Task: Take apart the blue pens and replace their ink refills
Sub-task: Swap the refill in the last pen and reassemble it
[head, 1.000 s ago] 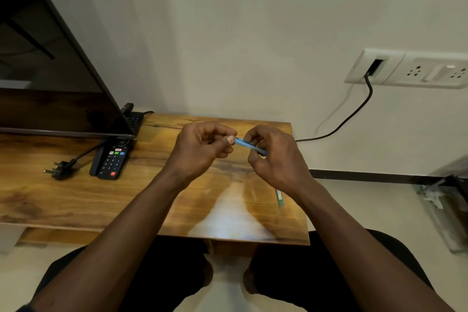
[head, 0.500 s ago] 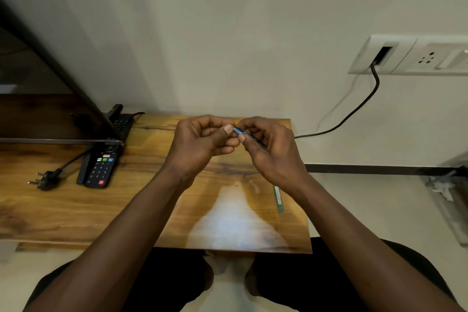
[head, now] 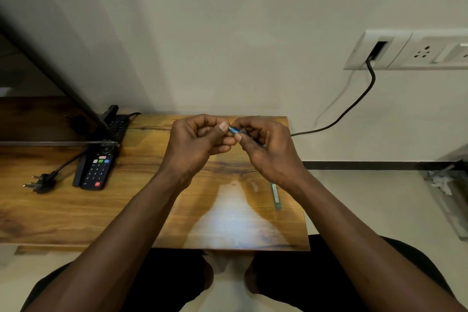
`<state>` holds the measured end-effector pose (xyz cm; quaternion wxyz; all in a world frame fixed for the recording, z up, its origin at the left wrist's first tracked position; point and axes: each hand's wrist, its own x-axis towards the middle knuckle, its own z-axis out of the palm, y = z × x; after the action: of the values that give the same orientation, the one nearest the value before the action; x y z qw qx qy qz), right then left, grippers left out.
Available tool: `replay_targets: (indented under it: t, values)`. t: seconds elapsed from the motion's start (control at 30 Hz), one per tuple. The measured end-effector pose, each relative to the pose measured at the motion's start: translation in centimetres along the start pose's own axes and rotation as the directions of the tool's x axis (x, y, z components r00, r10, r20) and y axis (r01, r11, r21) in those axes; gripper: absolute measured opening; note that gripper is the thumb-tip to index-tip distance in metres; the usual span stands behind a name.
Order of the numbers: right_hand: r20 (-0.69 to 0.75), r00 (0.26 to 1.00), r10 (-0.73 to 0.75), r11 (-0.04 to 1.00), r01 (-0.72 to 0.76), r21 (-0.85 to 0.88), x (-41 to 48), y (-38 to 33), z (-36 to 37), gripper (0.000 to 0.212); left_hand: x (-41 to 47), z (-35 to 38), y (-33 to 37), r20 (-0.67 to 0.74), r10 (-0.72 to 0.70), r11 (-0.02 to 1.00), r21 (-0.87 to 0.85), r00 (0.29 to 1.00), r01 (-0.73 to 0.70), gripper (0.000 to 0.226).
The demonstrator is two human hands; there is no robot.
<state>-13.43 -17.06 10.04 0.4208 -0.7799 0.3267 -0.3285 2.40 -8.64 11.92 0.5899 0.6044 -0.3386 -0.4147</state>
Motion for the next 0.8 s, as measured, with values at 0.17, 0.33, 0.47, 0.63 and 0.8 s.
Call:
replay_targets:
  t: [0.17, 0.33, 0.47, 0.63, 0.8]
  values:
    - [-0.008, 1.0, 0.019, 1.0, -0.019, 0.012, 0.1, -0.1, 0.3, 0.021, -0.3, 0.5, -0.2, -0.039, 0.022, 0.999, -0.034, 0.999, -0.024, 0.011]
    - [-0.003, 1.0, 0.02, 0.999, -0.02, 0.049, 0.2, -0.3, 0.4, 0.024, -0.4, 0.7, -0.2, -0.065, 0.014, 0.998, -0.056, 0.998, -0.018, 0.017]
    - [0.009, 1.0, 0.019, 0.997, -0.02, 0.07, 0.0, -0.5, 0.5, 0.026, -0.3, 0.7, 0.2, -0.088, -0.004, 0.996, -0.084, 0.996, -0.004, 0.019]
    - [0.012, 0.998, 0.059, 0.993, -0.06, 0.104, 0.0, -0.6, 0.6, 0.025, -0.2, 0.5, 0.3, -0.065, -0.023, 0.996, -0.085, 0.998, 0.018, 0.021]
    - [-0.003, 0.993, 0.115, 0.985, -0.114, 0.132, 0.2, -0.5, 0.7, 0.019, 0.0, -0.3, 0.1, -0.08, -0.054, 0.997, -0.062, 0.995, 0.049, 0.021]
